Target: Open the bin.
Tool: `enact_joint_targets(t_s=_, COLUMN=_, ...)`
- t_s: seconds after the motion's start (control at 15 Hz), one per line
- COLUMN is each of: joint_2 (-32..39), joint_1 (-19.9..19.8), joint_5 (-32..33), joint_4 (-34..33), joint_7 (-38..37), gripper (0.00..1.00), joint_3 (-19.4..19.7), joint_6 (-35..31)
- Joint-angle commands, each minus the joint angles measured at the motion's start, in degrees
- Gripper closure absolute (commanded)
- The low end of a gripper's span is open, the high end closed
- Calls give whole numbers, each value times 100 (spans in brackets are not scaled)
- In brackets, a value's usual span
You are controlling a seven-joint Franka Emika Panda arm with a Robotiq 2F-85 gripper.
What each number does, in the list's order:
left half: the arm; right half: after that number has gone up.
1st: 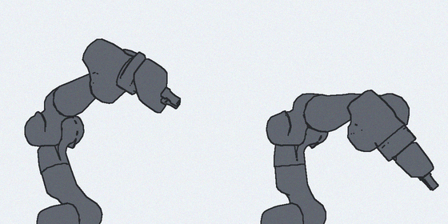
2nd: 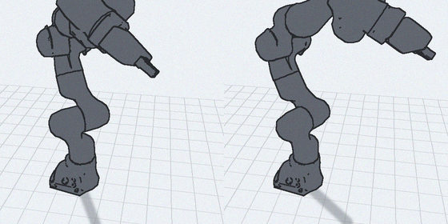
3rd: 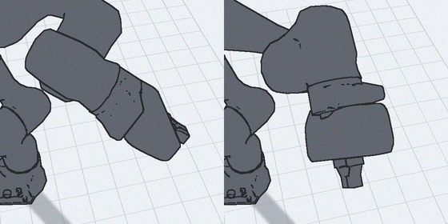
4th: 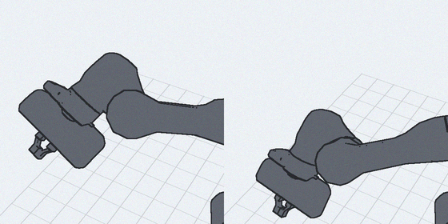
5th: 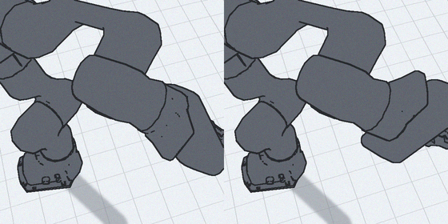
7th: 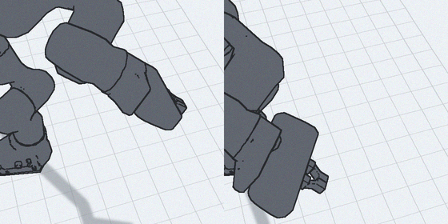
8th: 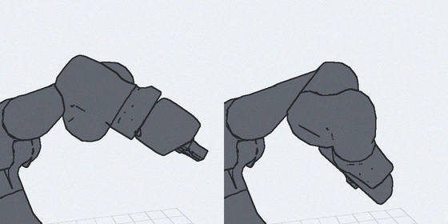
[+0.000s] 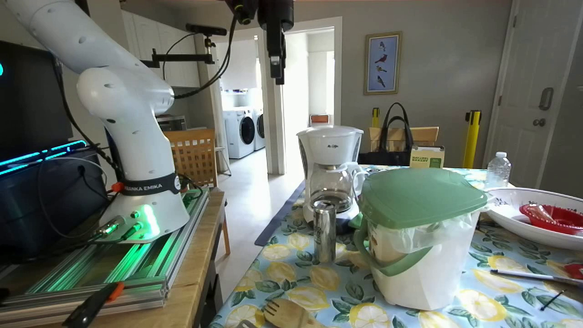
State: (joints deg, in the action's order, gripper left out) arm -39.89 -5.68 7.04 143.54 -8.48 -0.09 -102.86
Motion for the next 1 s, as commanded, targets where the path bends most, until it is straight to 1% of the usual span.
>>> enact_joint_targets(t_s=0.0, joint_2=231, joint_1=-98, joint_5=70, joint_4=312, joint_7=89, gripper=0, joint_3=254, joint_6=-981)
enact_joint_targets(t_s=0.2, joint_2=461, joint_1=-113, joint_5=113, joint_4=611, joint_7=352, gripper=0, joint_3=390, joint_6=-1843)
enact_joint_targets(t_s=0.4, joint_2=695, joint_1=-99, joint_5=281, joint_4=932, joint_7=784, gripper=0, joint_3=431, joint_6=-2519)
enact_joint_targets(t_s=0.6, joint_2=972, joint_1=-154, joint_5=696, joint_4=1148, joint_7=1216, gripper=0, joint_3=409, joint_6=-2979)
enact_joint_targets(t_s=0.87, joint_2=1333, joint_1=-292, joint_5=1292, joint_4=1351, joint_7=1444, gripper=0, joint_3=418, joint_6=-3738)
enact_joint_targets(t_s=0.93, joint_2=1136, joint_1=-200, joint_5=1004, joint_4=1277, joint_7=1280, gripper=0, joint_3=373, joint_6=-3346)
